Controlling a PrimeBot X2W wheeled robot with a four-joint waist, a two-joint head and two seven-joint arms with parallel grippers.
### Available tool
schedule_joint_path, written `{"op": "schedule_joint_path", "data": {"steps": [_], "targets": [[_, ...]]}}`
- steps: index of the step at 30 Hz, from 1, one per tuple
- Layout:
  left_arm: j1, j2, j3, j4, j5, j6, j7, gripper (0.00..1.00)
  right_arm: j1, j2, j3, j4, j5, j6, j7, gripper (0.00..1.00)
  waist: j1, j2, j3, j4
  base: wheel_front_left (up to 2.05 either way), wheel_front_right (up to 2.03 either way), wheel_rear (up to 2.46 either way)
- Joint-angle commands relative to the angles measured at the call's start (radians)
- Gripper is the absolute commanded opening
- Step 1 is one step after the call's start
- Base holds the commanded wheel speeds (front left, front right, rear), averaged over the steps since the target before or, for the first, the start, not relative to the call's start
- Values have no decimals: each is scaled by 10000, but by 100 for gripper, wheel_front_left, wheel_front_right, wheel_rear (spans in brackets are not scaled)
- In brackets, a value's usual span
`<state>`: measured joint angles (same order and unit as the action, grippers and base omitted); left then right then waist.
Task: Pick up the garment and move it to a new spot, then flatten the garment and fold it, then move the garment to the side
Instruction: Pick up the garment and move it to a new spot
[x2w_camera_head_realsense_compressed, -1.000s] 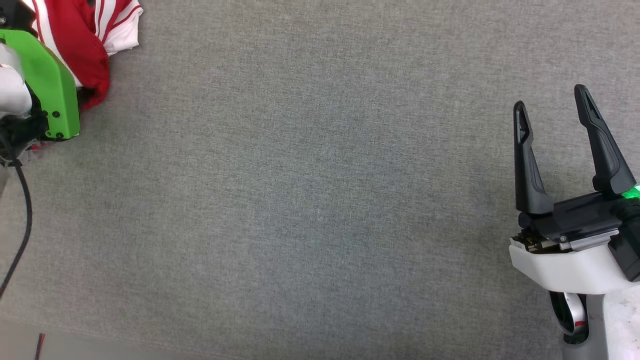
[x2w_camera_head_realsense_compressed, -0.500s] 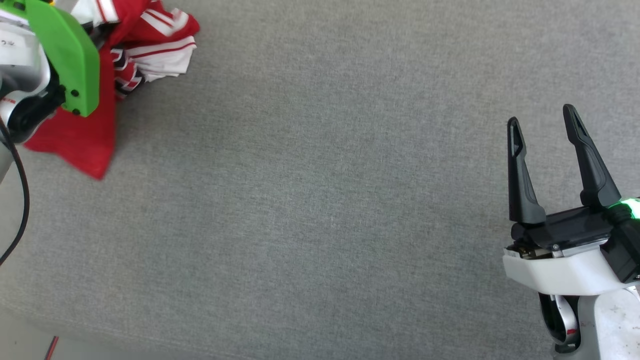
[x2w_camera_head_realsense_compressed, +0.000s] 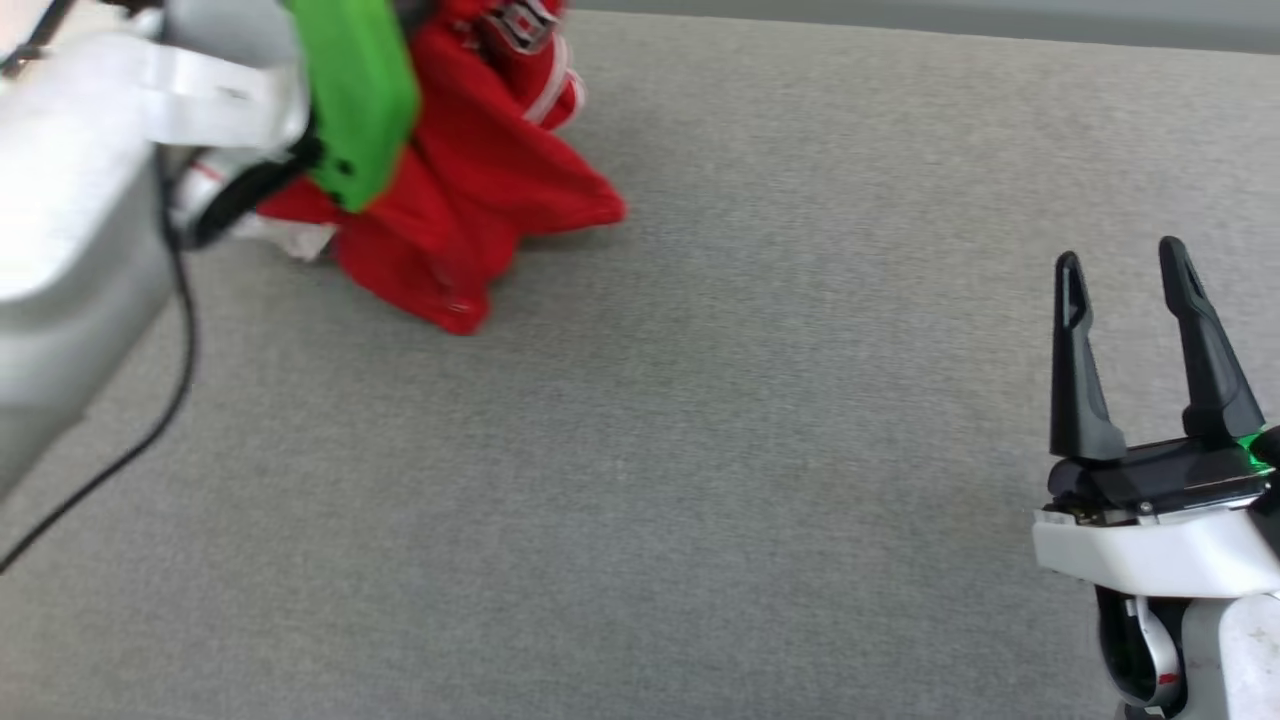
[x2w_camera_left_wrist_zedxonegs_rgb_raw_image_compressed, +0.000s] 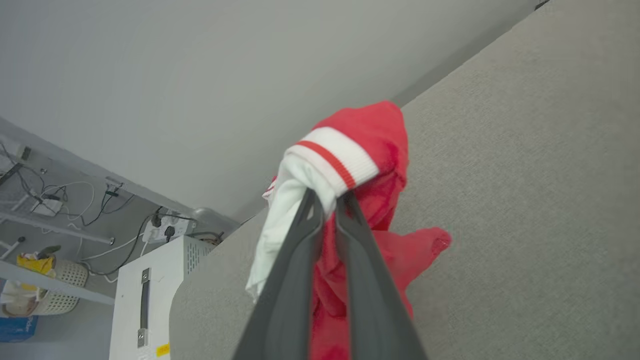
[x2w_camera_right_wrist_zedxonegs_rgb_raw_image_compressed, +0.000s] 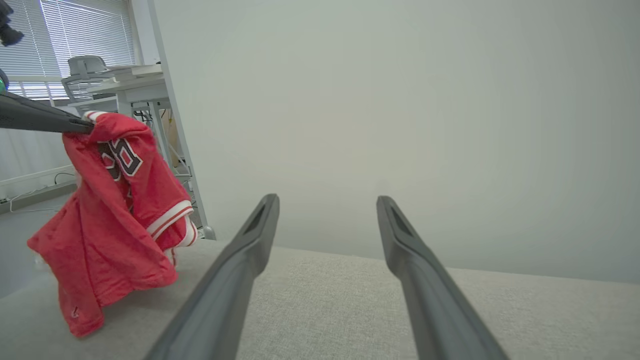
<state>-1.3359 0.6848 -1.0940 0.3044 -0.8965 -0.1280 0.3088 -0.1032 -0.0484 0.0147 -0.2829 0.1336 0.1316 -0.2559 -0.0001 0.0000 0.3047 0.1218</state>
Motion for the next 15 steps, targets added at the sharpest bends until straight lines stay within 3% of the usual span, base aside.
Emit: {"op": "schedule_joint_path", "data": {"steps": [1, 6, 15], "targets": [[-167, -334, -166, -147, 148, -27, -3, 0, 78, -20, -97, -9, 122, -9, -59, 100, 1, 0, -162, -548, 0, 0, 0], [-55, -1492, -790, -394, 182, -27, -93, 0, 90, -19, -388, -34, 277, -9, -59, 100, 1, 0, -106, -1050, 0, 0, 0], [462, -4124, -1708, 11, 321, -27, -529, 0, -164, -19, -1049, -133, 462, -9, -59, 100, 1, 0, 361, -1650, 0, 0, 0]]}}
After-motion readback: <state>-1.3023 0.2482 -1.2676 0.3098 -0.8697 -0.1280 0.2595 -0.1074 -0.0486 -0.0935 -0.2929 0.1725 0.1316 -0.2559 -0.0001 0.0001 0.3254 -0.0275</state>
